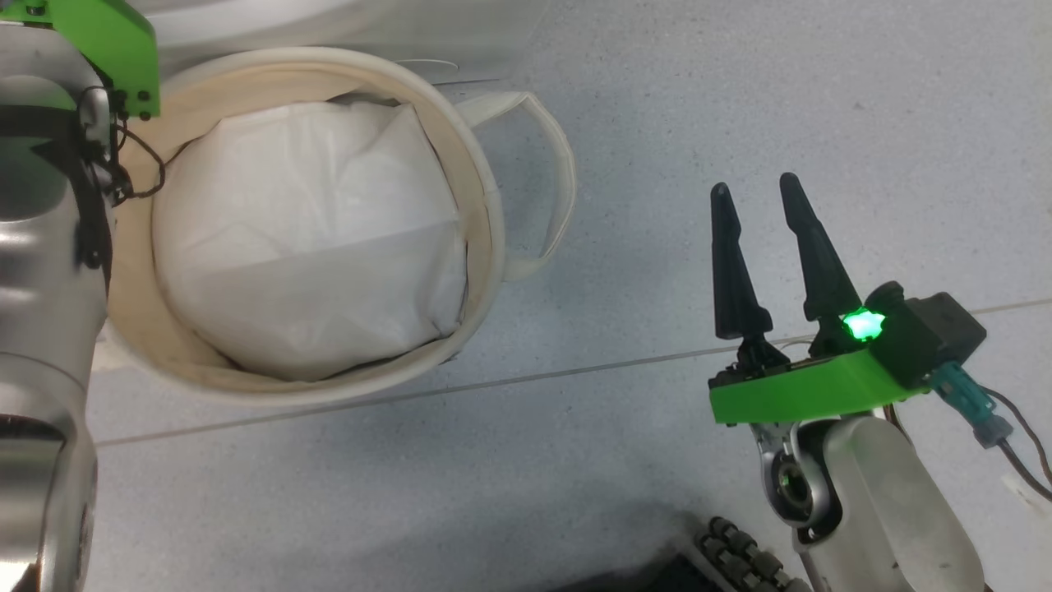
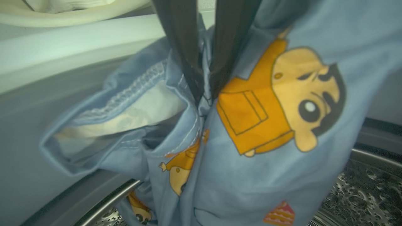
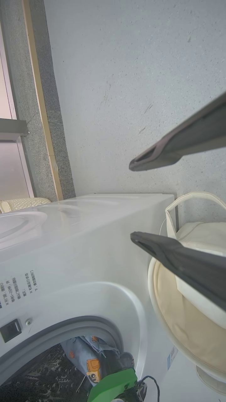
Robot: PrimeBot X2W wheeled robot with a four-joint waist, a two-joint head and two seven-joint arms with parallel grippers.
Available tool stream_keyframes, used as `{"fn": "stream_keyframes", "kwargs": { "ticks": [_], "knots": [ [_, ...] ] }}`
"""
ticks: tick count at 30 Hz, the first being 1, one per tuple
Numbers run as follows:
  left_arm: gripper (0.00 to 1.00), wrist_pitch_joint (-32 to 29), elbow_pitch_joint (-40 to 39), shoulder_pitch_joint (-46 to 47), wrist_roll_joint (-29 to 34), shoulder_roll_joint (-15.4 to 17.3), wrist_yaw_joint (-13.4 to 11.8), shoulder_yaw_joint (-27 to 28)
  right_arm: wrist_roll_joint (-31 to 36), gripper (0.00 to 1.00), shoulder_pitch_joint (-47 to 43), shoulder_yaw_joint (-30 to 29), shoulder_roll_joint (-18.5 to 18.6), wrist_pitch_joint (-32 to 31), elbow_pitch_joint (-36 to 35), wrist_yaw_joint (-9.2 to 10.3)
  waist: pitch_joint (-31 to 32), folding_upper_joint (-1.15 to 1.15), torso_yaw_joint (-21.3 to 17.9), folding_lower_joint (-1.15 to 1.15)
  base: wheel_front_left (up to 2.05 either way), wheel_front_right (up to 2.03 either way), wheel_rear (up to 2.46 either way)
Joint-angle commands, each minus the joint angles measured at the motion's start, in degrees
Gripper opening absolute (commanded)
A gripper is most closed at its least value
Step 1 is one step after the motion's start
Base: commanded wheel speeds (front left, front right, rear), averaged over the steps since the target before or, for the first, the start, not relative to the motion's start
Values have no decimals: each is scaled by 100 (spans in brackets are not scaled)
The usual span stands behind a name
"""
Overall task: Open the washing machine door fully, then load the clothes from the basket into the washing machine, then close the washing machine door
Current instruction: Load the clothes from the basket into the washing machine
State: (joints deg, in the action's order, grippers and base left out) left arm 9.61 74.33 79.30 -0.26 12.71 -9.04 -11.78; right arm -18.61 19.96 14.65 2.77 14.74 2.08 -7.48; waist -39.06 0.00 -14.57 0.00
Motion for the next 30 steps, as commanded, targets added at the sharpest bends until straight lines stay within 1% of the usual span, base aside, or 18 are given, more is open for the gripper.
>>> {"fn": "stream_keyframes", "kwargs": {
  "ticks": [1, 4, 8, 10, 13, 14, 15, 22, 24, 30],
  "knots": [
    [0, 25, -52, 129, -46, 276, -18, 43, -33, 100, -43, 110, 10, 26, -189, -1, 9, 0, 6, 0, 0, 0, 0],
    [0, 274, -129, 275, -168, 286, -110, 138, -54, 100, -42, 127, 10, 26, -202, -1, 12, 0, 0, 0, 0, 0, 0],
    [0, 488, -390, 505, -235, 312, -111, 161, -83, 100, -46, 181, 10, 26, -217, -1, -31, 0, -28, 0, 0, 0, 0],
    [0, 524, -575, 629, -289, 331, -96, 196, -203, 100, -50, 197, 10, 26, -230, -1, -77, 0, -61, 0, 0, 0, 0],
    [0, 535, -1111, 832, -398, 410, -65, 301, -420, 100, -25, 271, 10, 26, -278, -1, -171, 0, -169, 0, 0, 0, 0],
    [0, 536, -1326, 884, -401, 443, -60, 312, -433, 100, -12, 295, 10, 26, -289, -1, -207, 0, -202, 0, 0, 0, 0],
    [0, 536, -1326, 884, -401, 443, -60, 312, -433, 100, -12, 295, 10, 26, -289, -1, -207, 0, -202, 0, 0, 0, 0],
    [0, 538, -2721, 1271, -262, 710, -88, 320, -546, 100, 19, 351, 10, 26, -347, -1, -483, 0, -536, 0, 0, 0, 0],
    [0, 538, -2920, 1369, -244, 764, -94, 341, -559, 100, 28, 397, 10, 26, -356, -1, -553, 0, -627, 0, 0, 0, 0],
    [0, 538, -3402, 1707, -227, 980, -310, 587, -677, 100, 19, 525, 10, 26, -446, -1, -784, 0, -880, 0, 0, 0, 0]
  ]
}}
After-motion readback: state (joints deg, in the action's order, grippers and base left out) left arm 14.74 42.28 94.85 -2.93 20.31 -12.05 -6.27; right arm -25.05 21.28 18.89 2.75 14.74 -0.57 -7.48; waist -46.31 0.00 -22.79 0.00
